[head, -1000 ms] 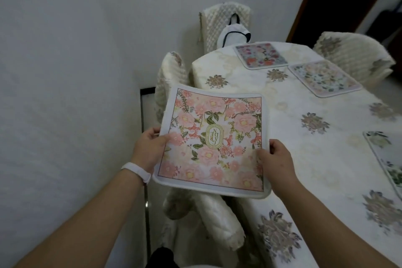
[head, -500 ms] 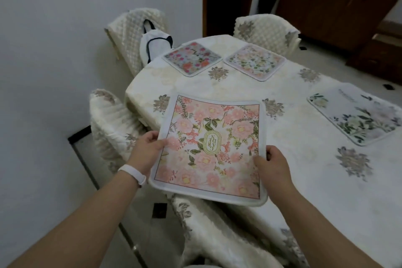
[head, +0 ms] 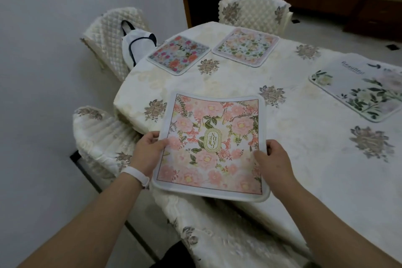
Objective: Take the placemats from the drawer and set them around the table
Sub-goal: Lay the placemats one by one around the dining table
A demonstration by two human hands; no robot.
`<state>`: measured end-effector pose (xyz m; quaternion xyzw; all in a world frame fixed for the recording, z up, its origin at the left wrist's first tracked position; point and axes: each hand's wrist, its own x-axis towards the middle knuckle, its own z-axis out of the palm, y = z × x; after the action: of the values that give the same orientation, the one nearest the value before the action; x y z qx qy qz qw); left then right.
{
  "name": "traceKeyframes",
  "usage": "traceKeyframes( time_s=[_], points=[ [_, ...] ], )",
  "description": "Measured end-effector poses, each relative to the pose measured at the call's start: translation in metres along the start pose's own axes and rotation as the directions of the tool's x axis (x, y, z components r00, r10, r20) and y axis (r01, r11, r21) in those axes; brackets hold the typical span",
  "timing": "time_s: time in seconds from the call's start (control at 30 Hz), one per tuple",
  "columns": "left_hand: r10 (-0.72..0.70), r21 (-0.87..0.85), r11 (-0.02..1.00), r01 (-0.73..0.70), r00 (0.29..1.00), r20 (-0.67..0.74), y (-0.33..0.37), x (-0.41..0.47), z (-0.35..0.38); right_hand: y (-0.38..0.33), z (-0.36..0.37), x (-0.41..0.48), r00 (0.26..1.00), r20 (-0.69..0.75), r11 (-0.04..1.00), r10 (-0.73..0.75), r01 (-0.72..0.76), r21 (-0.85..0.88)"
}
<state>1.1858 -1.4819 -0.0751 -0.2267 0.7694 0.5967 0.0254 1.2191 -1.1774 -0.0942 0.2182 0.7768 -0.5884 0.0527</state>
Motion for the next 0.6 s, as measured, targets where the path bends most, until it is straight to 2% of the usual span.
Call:
traceKeyframes(
  time_s=[0.13, 0.33, 0.6],
  points=[
    [0.018, 0.093, 0.995, -0.022, 0.999, 0.037, 0.000, 0.053, -0.013, -0.001, 0.039, 0.027, 0.999, -0.014, 0.999, 0.042, -0.041, 0.025],
    [-0.006, 0.163, 0.987, -0.013, 0.993, 0.120, -0.001, 0.174, -0.053, -0.019, 0.137, 0.077, 0.992, -0.022, 0.992, 0.126, -0.126, 0.014],
    [0.011, 0.269, 0.959, -0.087, 0.962, 0.273, -0.003, 0.323, -0.070, -0.042, 0.236, 0.137, 0.968, -0.148, 0.977, 0.202, -0.209, -0.034]
  ],
)
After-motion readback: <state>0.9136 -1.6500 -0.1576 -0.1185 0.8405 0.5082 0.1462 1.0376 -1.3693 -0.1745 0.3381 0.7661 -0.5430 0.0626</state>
